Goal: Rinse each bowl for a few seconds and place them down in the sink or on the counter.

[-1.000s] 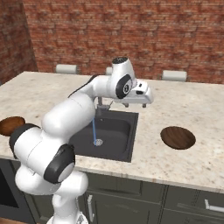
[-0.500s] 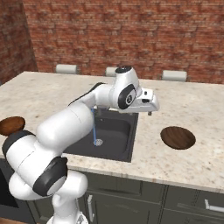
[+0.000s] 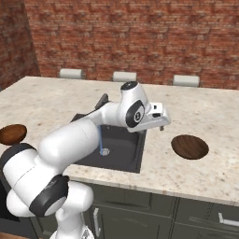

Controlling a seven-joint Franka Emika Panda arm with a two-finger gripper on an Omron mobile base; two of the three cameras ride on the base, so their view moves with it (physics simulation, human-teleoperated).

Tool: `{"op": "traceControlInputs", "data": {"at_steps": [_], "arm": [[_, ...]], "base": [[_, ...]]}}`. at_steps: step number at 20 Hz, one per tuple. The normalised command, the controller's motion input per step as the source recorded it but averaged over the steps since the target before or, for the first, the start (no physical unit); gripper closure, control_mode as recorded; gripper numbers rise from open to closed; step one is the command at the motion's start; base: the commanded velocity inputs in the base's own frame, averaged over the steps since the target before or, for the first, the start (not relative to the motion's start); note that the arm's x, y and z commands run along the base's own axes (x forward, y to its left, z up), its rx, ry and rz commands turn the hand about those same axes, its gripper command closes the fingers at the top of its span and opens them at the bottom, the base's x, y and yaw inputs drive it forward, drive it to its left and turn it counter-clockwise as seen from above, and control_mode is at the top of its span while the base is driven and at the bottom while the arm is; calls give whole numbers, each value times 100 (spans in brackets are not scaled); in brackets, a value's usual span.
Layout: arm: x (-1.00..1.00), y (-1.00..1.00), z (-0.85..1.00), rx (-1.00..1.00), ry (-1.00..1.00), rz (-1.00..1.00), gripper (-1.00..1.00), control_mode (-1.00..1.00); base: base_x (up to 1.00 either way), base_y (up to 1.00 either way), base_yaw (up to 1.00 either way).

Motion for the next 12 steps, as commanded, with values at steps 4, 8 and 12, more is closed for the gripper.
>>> {"op": "traceControlInputs", "data": {"at_steps": [4, 8, 12], "arm": [[0, -11, -23, -10, 10, 9, -100, -100], [-2, -14, -15, -8, 5, 8, -100, -100], [0, -7, -13, -9, 4, 7, -100, -100]], "base": [[0, 0, 0], [0, 0, 0], [0, 0, 0]]}}
